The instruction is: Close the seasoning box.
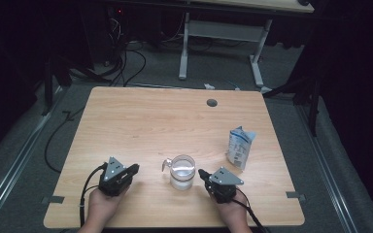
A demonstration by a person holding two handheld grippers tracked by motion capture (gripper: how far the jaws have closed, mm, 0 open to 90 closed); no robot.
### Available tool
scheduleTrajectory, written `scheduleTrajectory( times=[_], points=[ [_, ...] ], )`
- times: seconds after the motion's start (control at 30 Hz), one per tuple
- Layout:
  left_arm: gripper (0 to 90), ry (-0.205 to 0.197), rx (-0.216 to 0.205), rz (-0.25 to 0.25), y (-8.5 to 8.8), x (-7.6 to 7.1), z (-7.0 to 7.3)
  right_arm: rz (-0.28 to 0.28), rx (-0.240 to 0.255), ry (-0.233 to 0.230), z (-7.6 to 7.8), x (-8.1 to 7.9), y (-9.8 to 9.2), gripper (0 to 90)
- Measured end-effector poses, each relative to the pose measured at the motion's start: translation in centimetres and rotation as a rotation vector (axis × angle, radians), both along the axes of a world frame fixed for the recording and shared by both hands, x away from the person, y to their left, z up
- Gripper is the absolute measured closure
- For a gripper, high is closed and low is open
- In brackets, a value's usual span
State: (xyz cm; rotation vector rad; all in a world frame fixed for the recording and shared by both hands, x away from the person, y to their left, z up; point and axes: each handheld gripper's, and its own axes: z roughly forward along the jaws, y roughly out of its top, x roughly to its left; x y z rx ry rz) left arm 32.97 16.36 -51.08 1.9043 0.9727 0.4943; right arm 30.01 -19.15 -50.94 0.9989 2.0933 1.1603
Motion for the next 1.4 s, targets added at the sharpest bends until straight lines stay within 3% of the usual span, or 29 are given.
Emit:
scheduleTrajectory(
  times=[0.03, 0.17, 0.27, 0.37, 0.77, 1.4],
  points=[
    [79.6, 0.01, -0.019, 0.02, 0.9, -0.1, -0.5, -0.007, 0.004, -0.003, 0.2, 0.3, -0.2, 90.0],
    [68.1, 0.049, -0.015, 0.044, 2.1, 0.0, -1.1, -0.023, -0.01, -0.007, 0.5, 0.8, -0.5, 90.0],
    [57.9, 0.056, -0.046, 0.062, 2.7, 0.1, -1.0, -0.03, -0.015, -0.002, 0.7, 1.2, -0.4, 89.9],
    [54.8, 0.052, -0.053, 0.067, 2.9, 0.0, -0.9, -0.03, -0.025, -0.002, 0.7, 1.8, -0.2, 89.9],
    [53.8, 0.054, -0.079, 0.08, 3.4, 0.0, -0.9, -0.02, -0.031, -0.007, 0.9, 3.4, 0.8, 90.0],
    [53.8, 0.052, -0.074, 0.078, 3.6, -0.2, -0.9, 0.024, -0.041, -0.037, 1.5, 1.3, 1.9, 90.0]
  ],
)
